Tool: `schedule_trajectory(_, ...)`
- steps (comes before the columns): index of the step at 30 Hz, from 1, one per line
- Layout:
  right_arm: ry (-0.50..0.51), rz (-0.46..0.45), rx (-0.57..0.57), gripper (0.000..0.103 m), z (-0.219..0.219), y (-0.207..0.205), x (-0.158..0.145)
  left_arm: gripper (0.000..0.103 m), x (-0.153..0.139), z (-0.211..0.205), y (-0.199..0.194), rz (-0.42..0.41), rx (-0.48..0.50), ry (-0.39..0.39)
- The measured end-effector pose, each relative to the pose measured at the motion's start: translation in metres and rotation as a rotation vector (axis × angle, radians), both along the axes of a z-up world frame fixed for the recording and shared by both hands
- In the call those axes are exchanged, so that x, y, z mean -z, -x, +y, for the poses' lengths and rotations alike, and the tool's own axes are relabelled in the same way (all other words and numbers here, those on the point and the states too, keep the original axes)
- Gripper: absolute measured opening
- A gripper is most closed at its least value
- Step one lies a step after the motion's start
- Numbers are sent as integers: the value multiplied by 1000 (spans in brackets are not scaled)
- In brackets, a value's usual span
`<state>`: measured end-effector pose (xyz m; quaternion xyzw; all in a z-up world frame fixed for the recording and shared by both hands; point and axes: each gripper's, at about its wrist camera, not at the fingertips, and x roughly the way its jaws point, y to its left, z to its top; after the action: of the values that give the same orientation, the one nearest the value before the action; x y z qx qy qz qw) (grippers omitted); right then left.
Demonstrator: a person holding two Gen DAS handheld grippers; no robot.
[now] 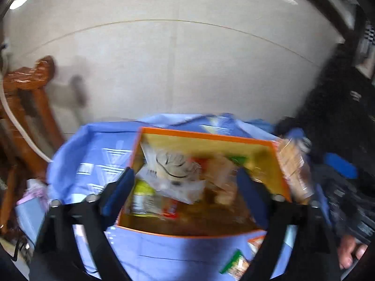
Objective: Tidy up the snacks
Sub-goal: 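Carry both packs over the orange box and open both tools, then grasp the green cartoon snack bag with the left tool while the right tool grasps the orange noodle snack bag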
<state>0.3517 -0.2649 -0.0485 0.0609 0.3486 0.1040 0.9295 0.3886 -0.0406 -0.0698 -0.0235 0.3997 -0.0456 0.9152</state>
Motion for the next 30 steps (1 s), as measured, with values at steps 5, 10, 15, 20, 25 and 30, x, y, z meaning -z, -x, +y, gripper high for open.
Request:
schedule_trajectory(5, 15, 29, 1, 98, 1, 13, 8, 94, 4, 2, 5, 10, -21, -8)
schedule_trajectory(10, 46, 110, 31, 99, -8, 39, 30, 95, 21, 10, 22, 57, -39, 19)
schedule_trajectory(15, 31, 226, 89, 99, -30, 71, 66, 98, 46, 17, 58, 66, -23, 84)
schedule_trajectory(20, 52, 426, 159, 99, -52, 107, 128, 98, 77, 16, 99, 106, -4, 95)
schedule_trajectory(25, 65, 504, 159, 99, -50, 127, 167, 98, 103, 16, 133, 163, 30, 77)
schedule_trajectory(30, 33, 455, 135, 99, -41, 115, 182, 98, 115, 25, 150, 196, 21, 91)
